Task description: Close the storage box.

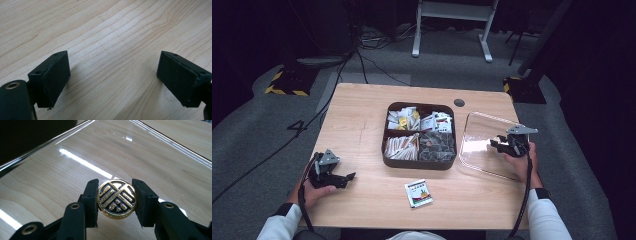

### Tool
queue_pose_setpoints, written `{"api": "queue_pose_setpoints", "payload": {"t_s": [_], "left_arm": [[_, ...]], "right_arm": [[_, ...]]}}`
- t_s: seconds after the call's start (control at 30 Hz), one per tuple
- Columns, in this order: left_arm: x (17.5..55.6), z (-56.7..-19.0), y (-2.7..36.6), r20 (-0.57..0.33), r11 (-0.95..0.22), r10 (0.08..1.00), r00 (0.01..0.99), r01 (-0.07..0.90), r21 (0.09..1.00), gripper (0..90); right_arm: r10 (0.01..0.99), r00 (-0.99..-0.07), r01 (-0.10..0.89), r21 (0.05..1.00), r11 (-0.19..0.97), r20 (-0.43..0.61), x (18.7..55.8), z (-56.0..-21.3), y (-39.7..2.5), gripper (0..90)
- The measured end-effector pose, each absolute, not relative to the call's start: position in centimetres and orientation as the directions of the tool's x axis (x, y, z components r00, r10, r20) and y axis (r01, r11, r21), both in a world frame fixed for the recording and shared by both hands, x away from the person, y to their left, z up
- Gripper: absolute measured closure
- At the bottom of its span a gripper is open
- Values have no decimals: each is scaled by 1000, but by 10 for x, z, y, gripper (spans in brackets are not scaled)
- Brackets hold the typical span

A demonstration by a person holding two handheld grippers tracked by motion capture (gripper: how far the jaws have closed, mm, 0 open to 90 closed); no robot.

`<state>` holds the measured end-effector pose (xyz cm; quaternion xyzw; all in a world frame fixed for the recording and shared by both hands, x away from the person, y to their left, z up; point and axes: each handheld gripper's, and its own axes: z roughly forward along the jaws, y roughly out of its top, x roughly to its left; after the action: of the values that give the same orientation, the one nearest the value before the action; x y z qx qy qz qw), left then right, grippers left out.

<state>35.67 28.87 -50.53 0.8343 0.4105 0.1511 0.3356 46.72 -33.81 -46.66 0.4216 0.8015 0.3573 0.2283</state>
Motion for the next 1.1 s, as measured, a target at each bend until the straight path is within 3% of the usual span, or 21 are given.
{"api": "queue_pose_setpoints", "payload": {"t_s": [0.33,1.1], "left_arm": [[356,-505,288,-24,-435,789,614,587,683,119],[356,-505,289,-24,-437,788,615,585,683,119]], "right_arm": [[821,-560,449,791,415,-113,462,-428,-321,592],[790,-600,410,799,440,-127,463,-395,-301,592]]}}
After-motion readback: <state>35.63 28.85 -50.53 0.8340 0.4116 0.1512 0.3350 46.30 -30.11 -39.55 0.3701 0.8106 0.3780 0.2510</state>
